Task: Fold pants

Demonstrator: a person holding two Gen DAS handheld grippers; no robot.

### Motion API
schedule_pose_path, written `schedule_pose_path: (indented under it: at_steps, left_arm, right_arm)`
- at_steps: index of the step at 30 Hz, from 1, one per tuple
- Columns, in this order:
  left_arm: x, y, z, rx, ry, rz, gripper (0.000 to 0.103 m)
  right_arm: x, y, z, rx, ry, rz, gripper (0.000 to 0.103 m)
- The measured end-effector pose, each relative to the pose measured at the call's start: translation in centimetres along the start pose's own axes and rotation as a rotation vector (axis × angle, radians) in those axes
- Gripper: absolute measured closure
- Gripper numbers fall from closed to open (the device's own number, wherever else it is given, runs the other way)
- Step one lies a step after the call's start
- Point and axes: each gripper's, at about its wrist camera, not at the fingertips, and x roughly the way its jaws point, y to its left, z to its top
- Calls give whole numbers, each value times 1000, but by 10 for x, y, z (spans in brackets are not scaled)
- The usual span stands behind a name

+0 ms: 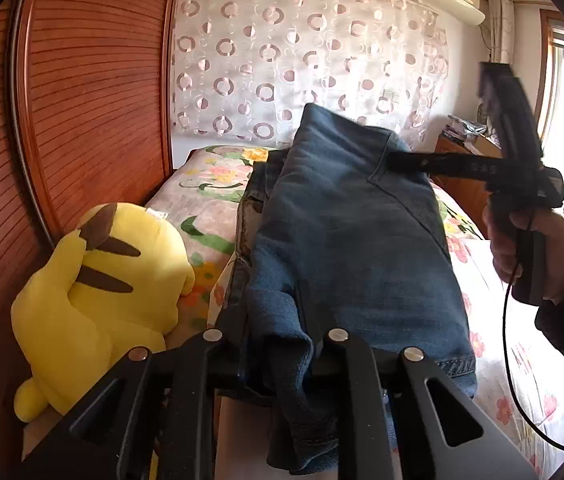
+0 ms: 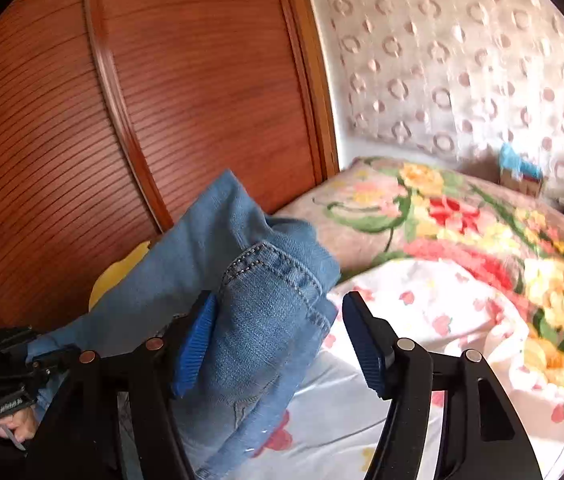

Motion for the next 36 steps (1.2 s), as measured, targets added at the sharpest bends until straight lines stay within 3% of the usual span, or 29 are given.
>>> schedule_pose_path:
  at_steps: [4,6,10,12,20,23,25,28,36]
  left_arm:
    - [5,2,-4,-2,9,17,83]
    - [5,1,-3,-12,12,21,83]
    - [5,-2,-2,-7,13,34,83]
    - [6,-5,-2,2,13,42,83]
    - [-13,-11,5,33,-6,99,74]
    - [-28,-15,6,51,-36,114,65]
    - [-40,-22,7,68,-58,114,64]
    - [-56,-33,9,89,-80,114,52]
    - [-86,-69,9,142,-116,76,52]
  right_arm:
    - [-1,4,-7,-2,-23,-37,37]
    - [6,3,-11,23,-4,-35,41]
    - [40,13,-21,-61,65,-128,45]
    - [39,10,-21,-16,59,-117,46]
    - [-13,22,-26,38,-4,-86,45]
    - [-45,34,-42,26,-22,-78,45]
    - [-65,38,-52,33,-42,-71,45]
    - [-87,41,-66,50,-52,-72,45]
    - [-157,58,-100,55,-91,-97,45]
